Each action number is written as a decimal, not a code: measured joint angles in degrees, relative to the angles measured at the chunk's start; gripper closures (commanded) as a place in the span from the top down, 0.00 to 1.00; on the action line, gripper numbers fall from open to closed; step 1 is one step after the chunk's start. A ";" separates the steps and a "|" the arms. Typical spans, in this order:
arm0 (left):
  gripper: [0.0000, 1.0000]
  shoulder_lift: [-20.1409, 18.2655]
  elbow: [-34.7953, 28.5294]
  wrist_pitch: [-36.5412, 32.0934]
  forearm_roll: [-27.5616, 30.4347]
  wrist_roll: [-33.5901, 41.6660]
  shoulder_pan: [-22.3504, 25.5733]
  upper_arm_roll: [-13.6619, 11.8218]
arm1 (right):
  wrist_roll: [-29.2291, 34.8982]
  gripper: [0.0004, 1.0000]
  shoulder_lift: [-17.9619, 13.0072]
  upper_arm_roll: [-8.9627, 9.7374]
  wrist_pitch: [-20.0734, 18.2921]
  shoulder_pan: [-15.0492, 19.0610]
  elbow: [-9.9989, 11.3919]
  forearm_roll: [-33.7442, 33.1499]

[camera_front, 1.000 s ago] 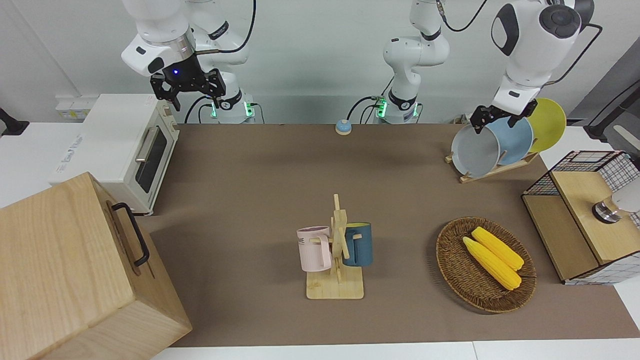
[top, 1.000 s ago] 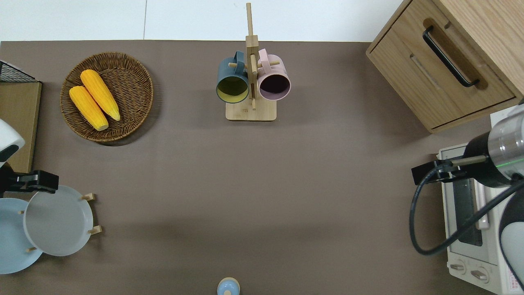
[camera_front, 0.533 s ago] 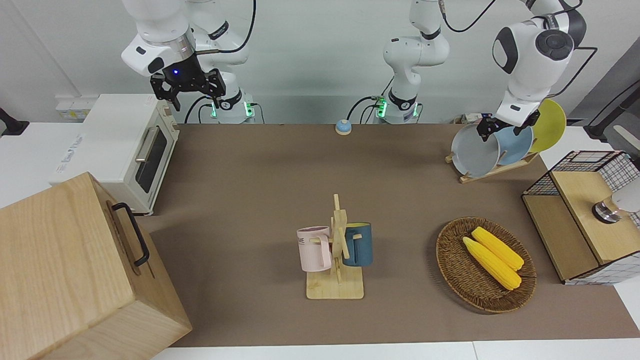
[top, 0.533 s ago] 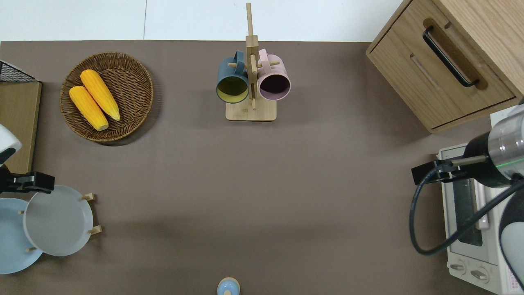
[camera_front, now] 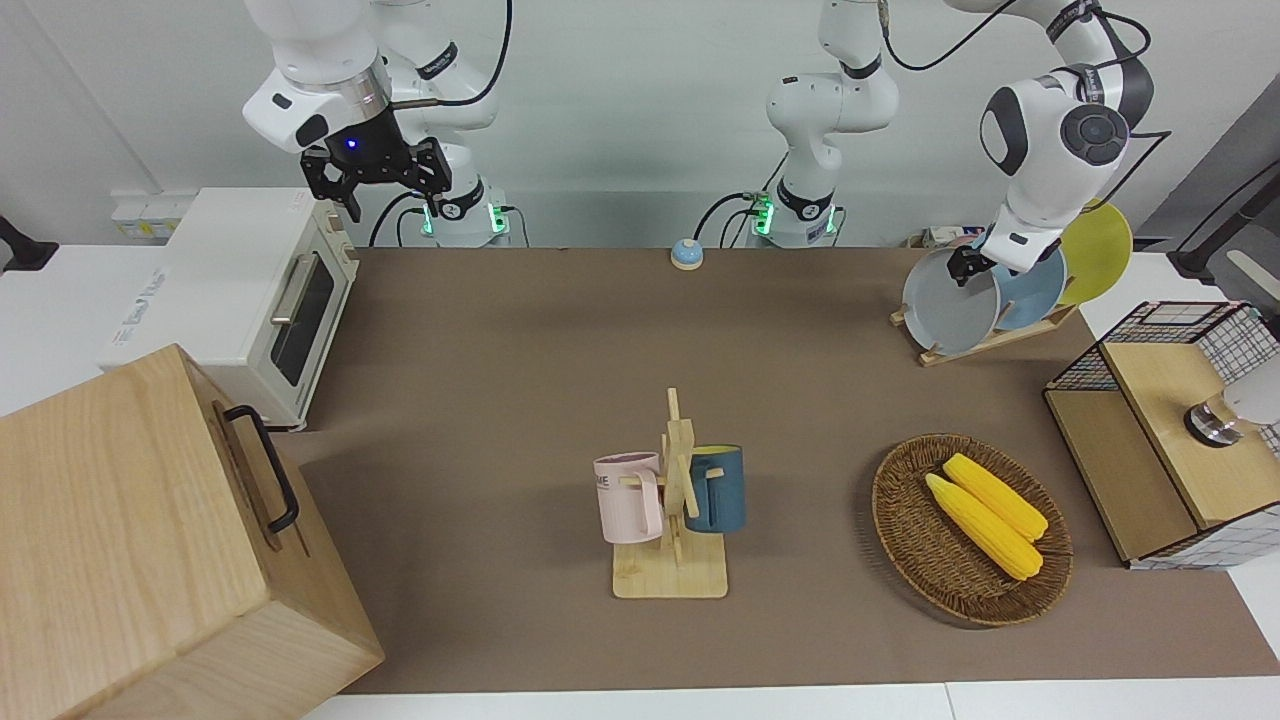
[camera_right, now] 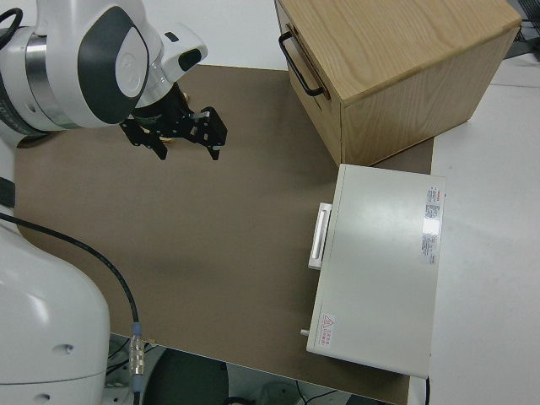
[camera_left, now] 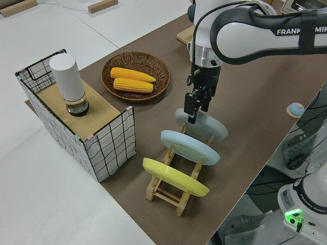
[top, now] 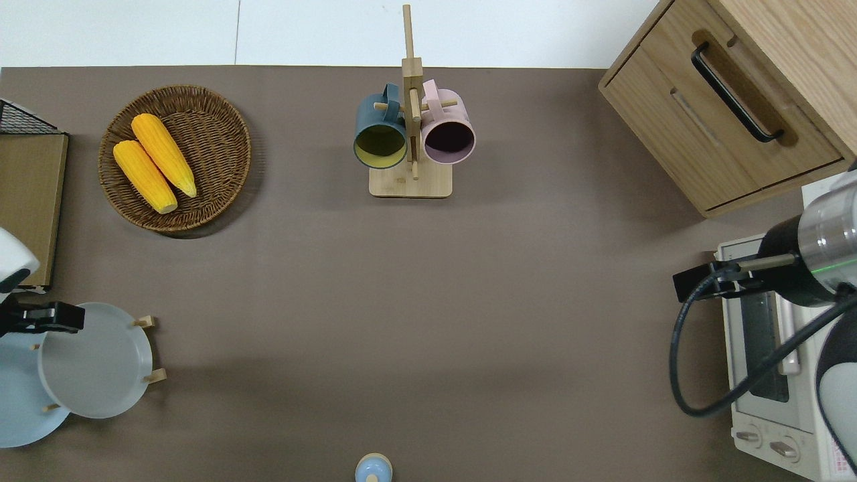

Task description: Pick gray plate from low plate rack and place it on table with left arm

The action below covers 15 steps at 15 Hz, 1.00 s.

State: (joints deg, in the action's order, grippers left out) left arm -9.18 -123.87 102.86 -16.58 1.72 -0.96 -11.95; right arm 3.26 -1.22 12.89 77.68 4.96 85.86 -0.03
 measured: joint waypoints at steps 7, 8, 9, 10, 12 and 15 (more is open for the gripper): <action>0.00 -0.53 -0.01 0.64 -0.24 -0.07 -0.10 -0.06 | 0.00 0.99 0.00 0.00 0.00 0.00 0.00 0.00; 0.00 -0.72 -0.02 0.64 -0.24 -0.07 -0.12 -0.06 | 0.00 0.99 0.00 0.00 0.00 0.00 0.00 0.00; 0.00 -0.81 -0.02 0.64 -0.24 -0.07 -0.13 -0.06 | 0.00 0.99 0.00 0.00 0.00 0.00 0.00 0.00; 0.00 -0.87 0.02 0.66 -0.25 -0.07 -0.13 -0.06 | 0.00 0.99 0.00 0.00 0.00 0.00 0.00 0.00; 0.00 -1.06 0.56 0.62 -0.27 -0.07 -0.14 -0.06 | 0.00 0.99 0.00 0.00 0.00 0.00 0.00 0.00; 0.00 -1.93 1.88 -0.24 -0.32 -0.07 -0.14 -0.06 | 0.00 0.99 0.00 0.00 0.00 0.00 0.00 0.00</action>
State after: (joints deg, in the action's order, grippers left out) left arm -11.11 -121.99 102.62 -16.90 1.65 -1.10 -12.02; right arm 3.26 -1.22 12.89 77.68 4.96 85.86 -0.03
